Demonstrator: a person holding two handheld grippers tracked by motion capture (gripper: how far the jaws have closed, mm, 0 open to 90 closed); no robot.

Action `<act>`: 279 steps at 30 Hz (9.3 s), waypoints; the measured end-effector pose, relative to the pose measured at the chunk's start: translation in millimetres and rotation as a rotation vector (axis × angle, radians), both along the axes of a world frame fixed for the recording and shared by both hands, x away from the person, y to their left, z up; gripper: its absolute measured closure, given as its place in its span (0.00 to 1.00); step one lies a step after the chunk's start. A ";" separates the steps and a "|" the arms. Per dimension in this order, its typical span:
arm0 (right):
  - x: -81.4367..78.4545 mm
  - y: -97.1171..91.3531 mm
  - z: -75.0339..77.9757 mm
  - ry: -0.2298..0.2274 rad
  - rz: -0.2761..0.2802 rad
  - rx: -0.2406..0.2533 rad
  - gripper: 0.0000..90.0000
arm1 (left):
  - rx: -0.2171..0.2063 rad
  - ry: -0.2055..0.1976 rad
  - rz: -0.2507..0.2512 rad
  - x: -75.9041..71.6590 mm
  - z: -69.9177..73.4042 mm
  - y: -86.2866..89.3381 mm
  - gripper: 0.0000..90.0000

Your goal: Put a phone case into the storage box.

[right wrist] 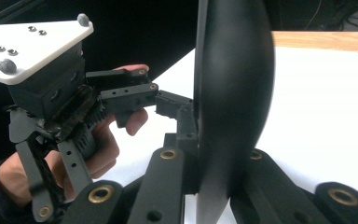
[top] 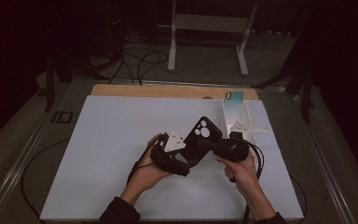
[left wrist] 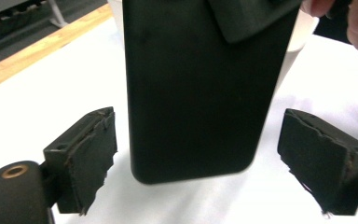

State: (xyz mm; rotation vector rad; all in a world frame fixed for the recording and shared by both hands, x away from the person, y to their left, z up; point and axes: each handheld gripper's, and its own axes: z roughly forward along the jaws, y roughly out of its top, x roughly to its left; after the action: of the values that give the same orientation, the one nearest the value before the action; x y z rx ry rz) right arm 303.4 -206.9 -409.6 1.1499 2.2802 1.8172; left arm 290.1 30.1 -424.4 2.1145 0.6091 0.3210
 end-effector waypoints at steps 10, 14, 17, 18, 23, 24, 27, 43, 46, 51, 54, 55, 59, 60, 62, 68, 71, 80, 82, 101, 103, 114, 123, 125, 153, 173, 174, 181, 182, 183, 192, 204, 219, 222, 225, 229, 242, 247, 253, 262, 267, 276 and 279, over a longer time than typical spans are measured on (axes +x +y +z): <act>-6.0 -3.9 11.0 -0.058 0.064 -0.026 0.95 | -0.051 0.089 -0.076 3.2 -4.3 3.9 0.03; -8.8 -1.9 14.0 -0.078 0.106 -0.029 0.95 | -0.059 0.087 -0.094 2.6 -3.9 3.9 0.03; -11.6 2.1 16.0 -0.093 0.146 -0.032 0.95 | -0.071 0.102 -0.115 2.9 -4.2 4.1 0.03; -12.7 4.4 17.0 -0.101 0.168 -0.025 0.95 | -0.077 0.106 -0.124 2.9 -4.2 4.2 0.03; -14.6 8.6 18.6 -0.114 0.207 -0.021 0.95 | -0.102 0.122 -0.157 1.7 -4.2 4.2 0.07; -15.1 9.7 19.0 -0.121 0.216 -0.026 0.95 | -0.108 0.125 -0.162 1.6 -4.1 4.5 0.10; -15.3 10.0 19.2 -0.124 0.217 -0.032 0.95 | -0.117 0.111 -0.169 0.3 -3.5 5.9 0.14; -12.7 1.7 22.6 -0.168 0.214 -0.102 0.85 | -0.171 0.134 -0.229 0.8 -6.9 17.0 0.65; -13.2 2.8 23.2 -0.186 0.205 -0.153 0.79 | -0.184 0.135 -0.226 1.3 -7.4 18.2 0.72; -12.2 3.1 23.5 -0.186 0.188 -0.171 0.68 | -0.211 0.136 -0.237 1.1 -8.2 19.5 0.81; -11.2 4.5 22.7 -0.177 0.182 -0.167 0.56 | -0.211 0.129 -0.240 0.2 -8.0 18.5 0.88; -11.1 4.8 22.6 -0.177 0.184 -0.167 0.54 | -0.207 0.126 -0.241 -0.3 -7.8 17.8 0.88; -11.5 8.9 22.3 -0.177 0.146 -0.206 0.39 | -0.198 0.103 -0.219 -1.5 -6.7 17.7 0.89; -11.1 9.3 22.0 -0.178 0.132 -0.213 0.36 | -0.194 0.096 -0.210 -1.6 -6.3 18.0 0.89; -10.8 9.6 21.9 -0.176 0.111 -0.226 0.30 | -0.193 0.090 -0.196 -1.5 -5.9 18.7 0.89; -11.3 7.6 23.7 -0.166 0.073 -0.235 0.23 | -0.186 0.079 -0.150 0.1 -5.2 22.4 0.89; -11.7 7.1 24.4 -0.168 0.066 -0.235 0.21 | -0.180 0.074 -0.132 0.2 -6.2 22.8 0.89; -14.0 7.2 31.4 -0.178 0.005 -0.233 0.15 | -0.171 0.058 -0.103 -0.7 -7.9 22.6 0.89; -14.3 8.0 33.6 -0.179 -0.010 -0.223 0.15 | -0.173 0.056 -0.101 -0.8 -7.9 22.7 0.89; -8.9 25.5 41.4 -0.145 -0.116 -0.144 0.14 | -0.155 0.052 -0.099 -3.7 -12.9 14.7 0.89; -9.2 28.8 42.1 -0.150 -0.125 -0.139 0.13 | -0.158 0.054 -0.100 -4.1 -13.9 12.7 0.89; -13.3 44.8 43.2 -0.211 -0.161 -0.146 0.13 | -0.175 0.068 -0.107 -5.0 -15.6 10.4 0.89; -15.4 47.1 43.1 -0.234 -0.155 -0.156 0.15 | -0.169 0.054 -0.103 -6.1 -15.2 11.6 0.85; -15.5 47.5 42.9 -0.236 -0.153 -0.159 0.15 | -0.177 0.046 -0.099 -7.4 -14.0 12.8 0.82; -8.6 44.6 35.2 -0.228 -0.186 -0.194 0.16 | -0.133 -0.071 0.230 -21.9 -1.3 88.8 0.03; -7.0 40.9 34.9 -0.228 -0.199 -0.200 0.16 | -0.126 -0.079 0.416 -37.2 -36.1 162.7 0.00; -7.0 40.9 34.9 -0.228 -0.199 -0.200 0.16 | -0.126 -0.079 0.416 -37.2 -36.1 162.7 0.00; -6.9 39.6 35.0 -0.230 -0.205 -0.203 0.16 | -0.099 -0.086 0.450 -43.1 -49.4 177.7 0.00; -6.9 39.6 35.0 -0.230 -0.205 -0.203 0.16 | -0.109 -0.097 0.476 -51.5 -58.6 190.1 0.00; -7.3 39.3 36.1 -0.233 -0.208 -0.204 0.16 | -0.112 -0.101 0.479 -54.1 -60.8 193.6 0.00; -6.2 38.1 40.2 -0.234 -0.217 -0.208 0.16 | -0.107 -0.148 0.503 -59.8 -65.8 199.0 0.00; 6.5 29.4 52.4 -0.235 -0.255 -0.203 0.16 | -0.110 -0.158 0.547 -60.1 -70.2 203.3 0.00; 34.2 10.3 64.1 -0.239 -0.348 -0.195 0.16 | -0.116 -0.163 0.560 -61.2 -69.2 205.2 0.00; 38.6 6.9 65.9 -0.240 -0.368 -0.197 0.16 | -0.113 -0.162 0.560 -61.1 -69.4 204.9 0.00; 44.0 3.4 66.9 -0.246 -0.385 -0.203 0.16 | -0.112 -0.162 0.561 -61.3 -69.3 204.9 0.00; 51.4 -1.3 67.5 -0.245 -0.411 -0.214 0.16 | -0.109 -0.164 0.562 -61.4 -69.2 205.0 0.00; 74.6 -14.1 67.3 -0.250 -0.485 -0.258 0.16 | -0.103 -0.165 0.562 -61.8 -69.7 203.4 0.00; 83.5 -20.5 64.7 -0.246 -0.511 -0.274 0.16 | -0.100 -0.167 0.558 -62.0 -69.7 202.4 0.00; 91.8 -25.6 64.1 -0.240 -0.540 -0.288 0.16 | -0.100 -0.171 0.562 -62.1 -69.6 203.4 0.01; 100.7 -32.7 67.2 -0.240 -0.577 -0.291 0.16 | -0.102 -0.167 0.565 -61.9 -70.0 203.8 0.01; 107.7 -40.0 69.7 -0.237 -0.610 -0.303 0.16 | -0.104 -0.167 0.566 -61.8 -70.0 203.6 0.01; 121.2 -58.2 67.0 -0.206 -0.686 -0.321 0.16 | -0.104 -0.168 0.568 -61.8 -69.9 204.1 0.01; 123.8 -61.4 65.6 -0.199 -0.703 -0.323 0.16 | -0.104 -0.169 0.567 -61.6 -69.8 203.9 0.01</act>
State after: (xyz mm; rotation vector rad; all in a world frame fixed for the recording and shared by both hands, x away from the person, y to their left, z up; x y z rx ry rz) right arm 427.2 -268.3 -344.0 1.3873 1.6619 1.1871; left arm 228.4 234.0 -494.3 1.7599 1.0935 0.7550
